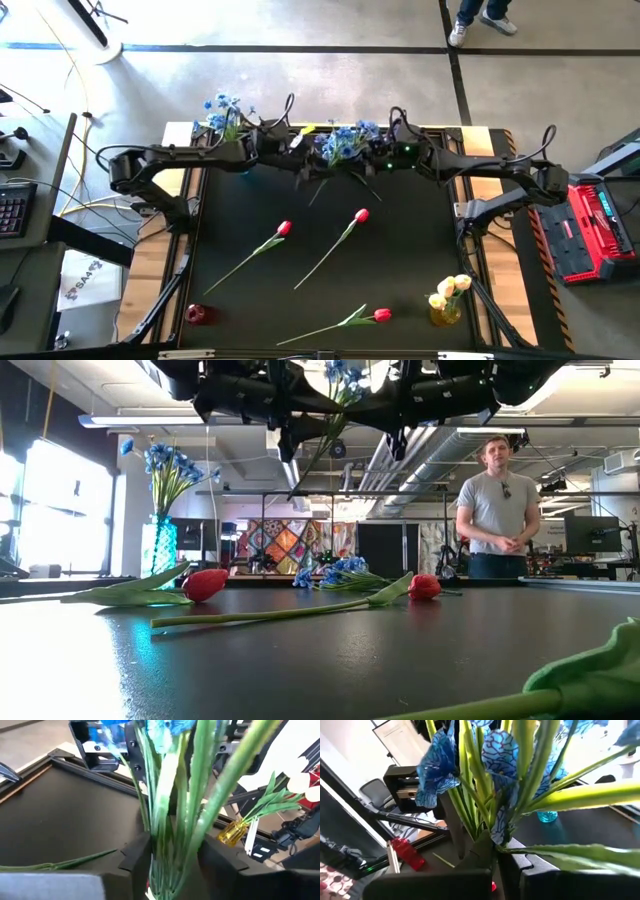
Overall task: Sort flowers into vase by color
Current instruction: Put the bottom blue flowers into the blue vase
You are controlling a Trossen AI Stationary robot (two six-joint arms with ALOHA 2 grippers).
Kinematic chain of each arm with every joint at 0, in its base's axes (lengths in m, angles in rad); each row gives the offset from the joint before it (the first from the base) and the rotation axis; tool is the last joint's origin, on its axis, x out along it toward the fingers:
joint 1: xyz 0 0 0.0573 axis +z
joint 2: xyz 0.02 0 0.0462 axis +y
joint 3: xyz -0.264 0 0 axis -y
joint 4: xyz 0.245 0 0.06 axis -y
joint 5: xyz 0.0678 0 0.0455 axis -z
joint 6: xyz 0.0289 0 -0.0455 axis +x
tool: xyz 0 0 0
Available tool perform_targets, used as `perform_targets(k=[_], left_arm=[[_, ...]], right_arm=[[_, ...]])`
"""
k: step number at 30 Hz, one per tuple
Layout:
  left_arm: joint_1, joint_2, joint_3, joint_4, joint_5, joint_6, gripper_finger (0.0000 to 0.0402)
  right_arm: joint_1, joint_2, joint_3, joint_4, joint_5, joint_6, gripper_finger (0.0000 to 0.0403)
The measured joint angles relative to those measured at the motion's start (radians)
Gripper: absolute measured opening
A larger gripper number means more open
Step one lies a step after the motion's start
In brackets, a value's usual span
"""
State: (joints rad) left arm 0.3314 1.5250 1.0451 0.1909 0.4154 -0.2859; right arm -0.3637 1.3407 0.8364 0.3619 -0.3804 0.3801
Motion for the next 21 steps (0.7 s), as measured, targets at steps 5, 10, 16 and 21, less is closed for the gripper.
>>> perform_targets(k=[5, 10, 16, 21], left_arm=[[0.0, -0.002, 0.0, 0.002, -0.005, 0.0, 0.0093], [0.001, -0.002, 0.0, 0.0, 0.01, 0.018, 0.0019], [0.01, -0.021, 0.0, -0.017, 0.011, 0.011, 0.0004], [0.035, -0.104, 0.0, -0.082, -0.057, 0.052, 0.0001]], right_arm=[[0.0, 0.0, 0.0, 0.001, -0.018, 0.0, 0.0], [0.0, 0.0, 0.0, 0.001, -0.023, -0.004, 0.0005], [0.0, 0.0, 0.0, 0.001, -0.007, -0.005, 0.0051], [-0.019, -0.001, 0.001, 0.002, 0.057, 0.008, 0.0111]])
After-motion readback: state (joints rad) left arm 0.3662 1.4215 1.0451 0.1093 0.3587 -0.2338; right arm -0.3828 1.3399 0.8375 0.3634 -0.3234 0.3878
